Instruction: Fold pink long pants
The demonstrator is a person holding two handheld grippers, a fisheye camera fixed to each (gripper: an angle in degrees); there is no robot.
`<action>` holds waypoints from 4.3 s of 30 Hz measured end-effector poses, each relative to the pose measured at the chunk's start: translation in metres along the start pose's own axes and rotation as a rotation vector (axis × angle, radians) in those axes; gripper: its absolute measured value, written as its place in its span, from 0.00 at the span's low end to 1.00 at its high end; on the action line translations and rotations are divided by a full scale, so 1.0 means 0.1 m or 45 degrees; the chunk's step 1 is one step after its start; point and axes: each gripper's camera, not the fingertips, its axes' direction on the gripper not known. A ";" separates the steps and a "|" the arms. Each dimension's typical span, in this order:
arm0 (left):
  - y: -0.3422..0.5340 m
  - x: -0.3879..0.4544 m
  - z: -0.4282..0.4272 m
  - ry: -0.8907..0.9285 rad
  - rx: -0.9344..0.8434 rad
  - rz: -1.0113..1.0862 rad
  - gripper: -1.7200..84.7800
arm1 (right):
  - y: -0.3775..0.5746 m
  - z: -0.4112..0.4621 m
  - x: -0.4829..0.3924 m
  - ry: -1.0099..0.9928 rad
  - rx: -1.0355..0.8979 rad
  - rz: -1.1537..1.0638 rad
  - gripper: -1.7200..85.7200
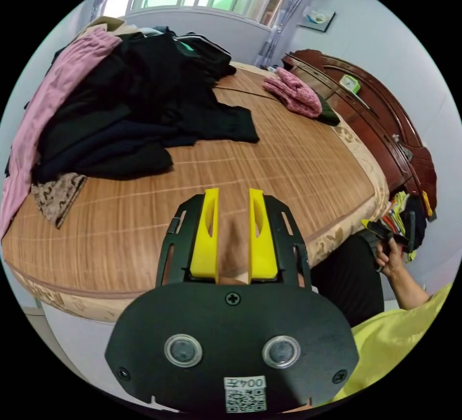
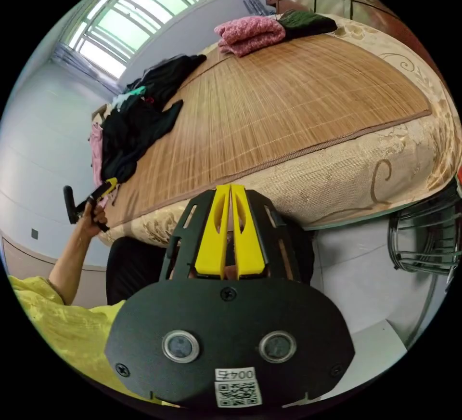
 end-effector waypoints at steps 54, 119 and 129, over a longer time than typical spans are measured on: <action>-0.45 1.60 -0.42 0.030 -0.070 0.546 0.14 | -0.08 2.88 5.27 -0.350 0.001 0.089 0.01; 3.41 -3.97 -5.69 0.636 0.581 0.108 0.03 | -3.25 5.93 -0.86 -1.371 -0.205 0.039 0.06; 2.29 -4.55 -8.54 0.523 1.198 0.410 0.03 | -3.83 3.02 -3.79 -1.353 0.462 -0.599 0.06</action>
